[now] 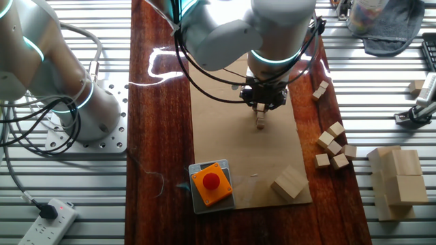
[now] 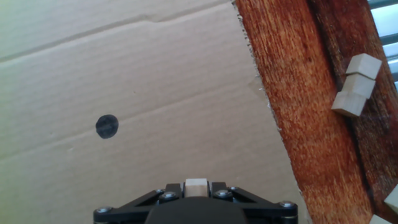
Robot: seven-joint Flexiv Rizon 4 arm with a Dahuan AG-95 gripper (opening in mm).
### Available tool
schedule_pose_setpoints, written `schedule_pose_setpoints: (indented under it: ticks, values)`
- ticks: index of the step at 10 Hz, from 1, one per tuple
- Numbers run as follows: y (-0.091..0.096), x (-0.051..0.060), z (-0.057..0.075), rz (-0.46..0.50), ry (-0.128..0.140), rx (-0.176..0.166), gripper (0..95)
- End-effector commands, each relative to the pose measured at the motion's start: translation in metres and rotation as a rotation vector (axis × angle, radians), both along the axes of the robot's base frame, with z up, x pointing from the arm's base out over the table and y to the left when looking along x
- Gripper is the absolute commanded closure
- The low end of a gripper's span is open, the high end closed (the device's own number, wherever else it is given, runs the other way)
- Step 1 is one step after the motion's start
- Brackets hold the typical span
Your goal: Stack the blocks into a pyramid shape
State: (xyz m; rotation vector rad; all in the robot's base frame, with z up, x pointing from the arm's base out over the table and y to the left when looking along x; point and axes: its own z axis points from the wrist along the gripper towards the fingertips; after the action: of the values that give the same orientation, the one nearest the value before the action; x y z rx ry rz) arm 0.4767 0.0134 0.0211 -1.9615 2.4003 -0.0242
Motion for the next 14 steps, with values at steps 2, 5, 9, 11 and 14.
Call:
schedule_pose_setpoints:
  ticks: [2,5,9,11,14]
  values:
    - [-0.001,-0.0024,-0.0017,0.008,-0.005,-0.002,95.0]
    - [-0.001,-0.0024,-0.0019,0.02,-0.004,-0.001,95.0]
    - [-0.0002,-0.0011,-0.0023,0.026,-0.014,-0.001,95.0]
    - [-0.0002,-0.0009,-0.0025,0.034,-0.018,-0.001,95.0]
    - [-0.0003,-0.0006,-0.003,0.047,-0.03,-0.002,76.0]
